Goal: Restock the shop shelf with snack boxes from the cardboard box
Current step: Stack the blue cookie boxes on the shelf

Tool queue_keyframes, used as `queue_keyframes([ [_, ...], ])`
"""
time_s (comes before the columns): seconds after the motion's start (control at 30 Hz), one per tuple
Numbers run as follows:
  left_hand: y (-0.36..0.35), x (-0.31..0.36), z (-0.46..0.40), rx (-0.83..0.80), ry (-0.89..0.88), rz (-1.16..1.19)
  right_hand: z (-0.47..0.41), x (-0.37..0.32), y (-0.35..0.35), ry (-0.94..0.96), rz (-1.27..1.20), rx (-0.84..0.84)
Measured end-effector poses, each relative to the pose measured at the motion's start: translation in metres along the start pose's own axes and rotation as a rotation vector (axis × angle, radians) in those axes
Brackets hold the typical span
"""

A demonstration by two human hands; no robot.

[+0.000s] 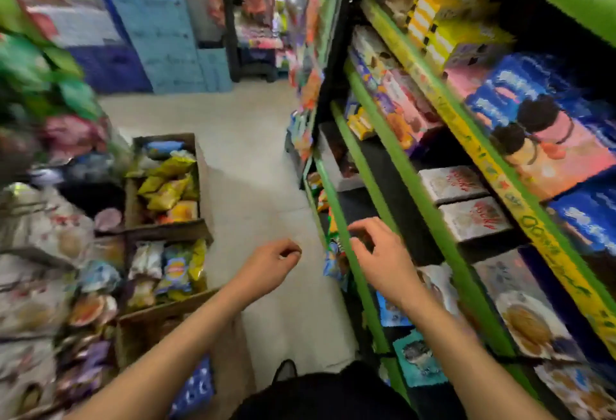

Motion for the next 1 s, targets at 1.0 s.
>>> queue_keyframes([
  [1.0,-0.275,-0.582,0.232,1.010,1.559,1.335,-0.025,0.115,-0.733,0.360,0.601,-1.341],
])
Point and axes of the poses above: each hand's wrist, its own z-axis away from the middle knuckle, its own y-axis out of the back of the hand, x = y × z, the point moved 7 cm from there along -z, towards the middle knuckle, and after that the axes turned 3 degrees about z, right-handed, at the moved point
